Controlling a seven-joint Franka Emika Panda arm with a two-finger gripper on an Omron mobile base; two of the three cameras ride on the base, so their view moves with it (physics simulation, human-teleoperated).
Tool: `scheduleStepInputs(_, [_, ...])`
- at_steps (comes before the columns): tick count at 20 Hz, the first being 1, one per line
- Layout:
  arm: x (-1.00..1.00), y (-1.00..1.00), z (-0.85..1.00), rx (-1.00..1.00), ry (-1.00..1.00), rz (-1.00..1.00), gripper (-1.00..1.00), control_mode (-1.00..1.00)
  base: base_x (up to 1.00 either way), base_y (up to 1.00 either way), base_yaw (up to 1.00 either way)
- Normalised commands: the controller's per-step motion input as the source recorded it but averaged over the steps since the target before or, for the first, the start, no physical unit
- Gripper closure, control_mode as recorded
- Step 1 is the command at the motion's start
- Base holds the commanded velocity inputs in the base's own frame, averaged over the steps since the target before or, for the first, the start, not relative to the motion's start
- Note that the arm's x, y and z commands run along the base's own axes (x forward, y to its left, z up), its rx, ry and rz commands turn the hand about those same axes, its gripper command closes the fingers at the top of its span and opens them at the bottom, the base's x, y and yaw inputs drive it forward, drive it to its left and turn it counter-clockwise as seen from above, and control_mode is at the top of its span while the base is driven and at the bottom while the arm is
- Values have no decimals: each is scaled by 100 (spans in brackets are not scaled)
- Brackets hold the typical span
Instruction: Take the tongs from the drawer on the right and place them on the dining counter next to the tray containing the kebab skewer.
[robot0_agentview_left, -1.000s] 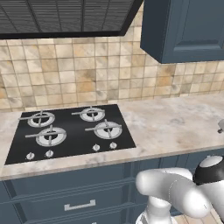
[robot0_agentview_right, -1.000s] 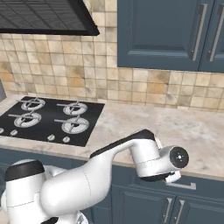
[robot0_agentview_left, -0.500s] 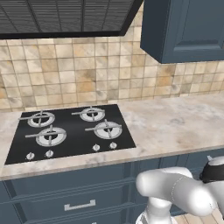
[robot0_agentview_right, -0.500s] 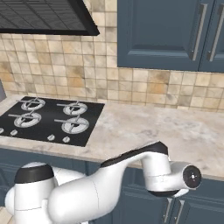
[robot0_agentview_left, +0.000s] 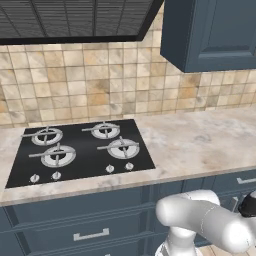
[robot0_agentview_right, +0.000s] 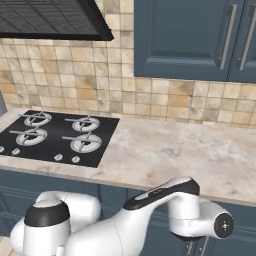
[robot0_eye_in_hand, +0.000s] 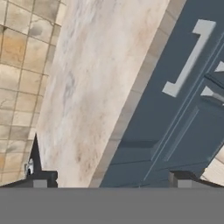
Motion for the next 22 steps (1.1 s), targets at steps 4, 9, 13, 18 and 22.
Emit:
scheduleStepInputs(4, [0, -5, -23, 8, -11, -1, -100, -100, 0, 0, 0])
scheduleStepInputs(9, [0, -2, -24, 5, -6, -2, -100, -100, 0, 0, 0])
scheduleStepInputs(13, [0, -1, -19, 2, 0, -2, -100, -100, 0, 0, 0])
scheduleStepInputs(18, [0, -1, -18, 0, 0, -2, -100, -100, 0, 0, 0])
scheduleStepInputs(22, [0, 0, -23, 0, 0, -2, -100, -100, 0, 0, 0])
